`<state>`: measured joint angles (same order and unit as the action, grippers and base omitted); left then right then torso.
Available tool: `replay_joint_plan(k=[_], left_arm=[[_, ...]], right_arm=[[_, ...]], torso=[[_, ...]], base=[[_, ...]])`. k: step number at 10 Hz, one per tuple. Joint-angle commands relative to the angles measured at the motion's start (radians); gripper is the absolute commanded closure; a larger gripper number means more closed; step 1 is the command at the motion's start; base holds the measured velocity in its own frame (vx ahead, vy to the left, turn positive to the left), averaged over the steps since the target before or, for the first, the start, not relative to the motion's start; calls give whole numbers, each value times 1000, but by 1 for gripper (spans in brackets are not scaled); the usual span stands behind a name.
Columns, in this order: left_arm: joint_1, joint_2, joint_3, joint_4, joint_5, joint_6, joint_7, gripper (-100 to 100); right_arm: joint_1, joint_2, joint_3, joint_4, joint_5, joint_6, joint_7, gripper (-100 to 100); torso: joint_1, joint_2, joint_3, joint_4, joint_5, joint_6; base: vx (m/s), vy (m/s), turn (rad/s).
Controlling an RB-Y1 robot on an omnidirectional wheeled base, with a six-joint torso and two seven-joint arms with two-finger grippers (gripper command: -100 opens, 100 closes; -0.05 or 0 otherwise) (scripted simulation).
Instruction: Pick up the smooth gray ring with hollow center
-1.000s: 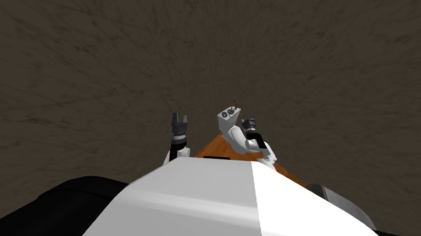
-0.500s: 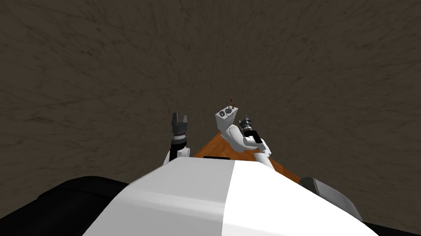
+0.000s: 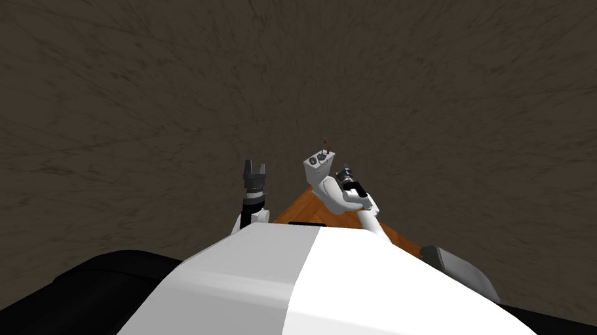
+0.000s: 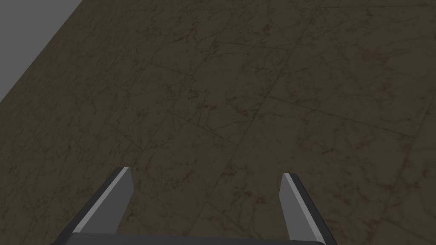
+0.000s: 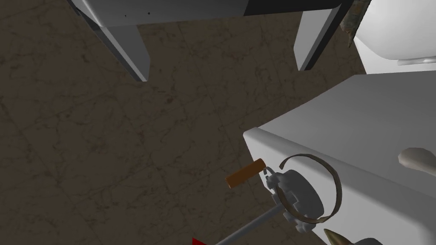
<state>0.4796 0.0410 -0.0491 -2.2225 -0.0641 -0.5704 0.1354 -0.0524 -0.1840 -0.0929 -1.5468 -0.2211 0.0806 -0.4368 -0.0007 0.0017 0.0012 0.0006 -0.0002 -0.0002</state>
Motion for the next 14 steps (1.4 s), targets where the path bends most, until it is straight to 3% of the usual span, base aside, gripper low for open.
replay_joint_plan(k=[1, 2, 3, 4, 5, 6, 8, 9, 11, 12, 13, 14], left_arm=[[0, 0, 0, 0, 0, 0, 0, 0], [0, 0, 0, 0, 0, 0, 0, 0], [0, 0, 0, 0, 0, 0, 0, 0], [0, 0, 0, 0, 0, 0, 0, 0], [0, 0, 0, 0, 0, 0, 0, 0], [0, 0, 0, 0, 0, 0, 0, 0], [0, 0, 0, 0, 0, 0, 0, 0], [0, 0, 0, 0, 0, 0, 0, 0], [0, 0, 0, 0, 0, 0, 0, 0], [0, 0, 0, 0, 0, 0, 0, 0], [0, 0, 0, 0, 0, 0, 0, 0], [0, 0, 0, 0, 0, 0, 0, 0]], right_arm=[[-18, 2, 1, 47, -2, 1, -5, -100], [-63, -2, 2, 83, -29, 46, -41, -100], [-71, -2, 2, 115, -29, 46, -41, -100], [-111, -5, 4, 138, -57, 92, -76, -100], [-125, -5, 4, 180, -57, 92, -76, -100], [-167, -8, 6, 210, -85, 134, -112, -100], [-180, -8, 6, 251, -85, 137, -112, -100], [-224, -9, 9, 286, -113, 181, -147, -100], [-235, -9, 9, 319, -113, 181, -147, -100], [-285, -9, 12, 363, -141, 224, -183, -100], [-291, -9, 12, 386, -141, 224, -183, -100], [-328, -9, 15, 417, -169, 265, -217, -100]], torso=[[0, 0, 0, 0, 0, 0], [1, -1, 0, 0, 0, 0], [1, -1, 0, 0, 0, 0], [1, 0, 0, 0, 0, 0], [1, -1, 0, 0, 0, 0], [1, -1, 0, 0, 0, 0], [1, -1, -1, 0, 0, 0], [2, -1, -1, 0, 0, 0], [1, -2, -1, 0, 0, 0], [2, -2, -1, 0, 0, 0], [2, -2, -1, 0, 0, 0], [2, -2, -1, 0, 0, 0]], base=[[-16, -13, 6], [-25, -18, -54], [-24, -13, -25], [-24, -15, -53], [-18, -14, -20], [-22, -19, -41], [-8, -7, -10], [-7, -8, -45], [-3, -4, -7], [-2, -9, -36], [-1, -8, -13], [4, -11, -22]])
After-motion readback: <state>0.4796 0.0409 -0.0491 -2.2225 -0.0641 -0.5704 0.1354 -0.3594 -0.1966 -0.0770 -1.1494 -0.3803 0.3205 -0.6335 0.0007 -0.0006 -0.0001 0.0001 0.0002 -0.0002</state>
